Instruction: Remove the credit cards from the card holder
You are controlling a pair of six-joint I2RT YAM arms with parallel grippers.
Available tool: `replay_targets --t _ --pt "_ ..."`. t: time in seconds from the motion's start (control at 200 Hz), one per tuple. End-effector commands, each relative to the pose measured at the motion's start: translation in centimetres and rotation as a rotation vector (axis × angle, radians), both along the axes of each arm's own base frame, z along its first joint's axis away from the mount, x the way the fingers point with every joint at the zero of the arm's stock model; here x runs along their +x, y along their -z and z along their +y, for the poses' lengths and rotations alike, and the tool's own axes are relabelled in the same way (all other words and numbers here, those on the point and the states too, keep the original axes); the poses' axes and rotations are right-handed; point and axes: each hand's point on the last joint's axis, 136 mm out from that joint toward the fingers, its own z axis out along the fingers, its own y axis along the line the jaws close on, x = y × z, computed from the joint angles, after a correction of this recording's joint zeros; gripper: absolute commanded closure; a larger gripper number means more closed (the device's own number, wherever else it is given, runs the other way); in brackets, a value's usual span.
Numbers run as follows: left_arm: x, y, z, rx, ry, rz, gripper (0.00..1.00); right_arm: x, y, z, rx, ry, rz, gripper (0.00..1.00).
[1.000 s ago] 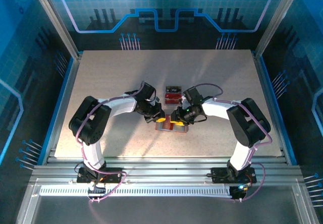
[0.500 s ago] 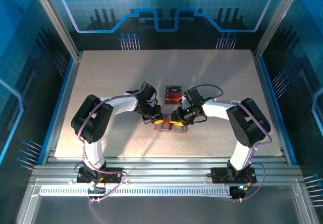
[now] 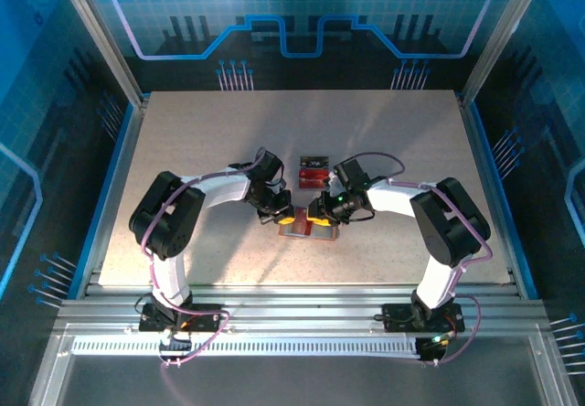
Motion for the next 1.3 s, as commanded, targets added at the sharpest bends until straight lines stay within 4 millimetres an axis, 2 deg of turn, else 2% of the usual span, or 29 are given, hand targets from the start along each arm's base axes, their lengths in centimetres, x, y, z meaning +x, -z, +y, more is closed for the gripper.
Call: replay_targets --t 0.0,0.565,0.875,1.036,1.066,1.296 --pt "-0.5 1.0 0.6 0.053 0.018 0.024 0.97 -0.3 0.9 -0.2 0.013 0.009 0.04 0.71" --pt "-0.7 1.2 0.5 0.053 0.019 0.033 0.97 -0.7 2.3 -0.6 -0.014 0.008 0.064 0.73" --pt "-0.6 1.2 0.6 0.06 0.018 0.036 0.97 -0.7 2.4 -0.7 -0.023 0.013 0.065 0.69" --pt "-0.7 1.3 0.5 0.057 0.017 0.04 0.97 0.0 2.0 -0.1 0.022 0.02 0.053 0.75" --pt "-0.6 1.3 0.5 0.057 0.018 0.039 0.97 -0.7 2.6 -0.4 0.022 0.025 0.075 0.76" --pt "-0.6 1.3 0.5 0.059 0.017 0.039 0.97 -0.6 2.6 -0.3 0.045 0.036 0.078 0.83"
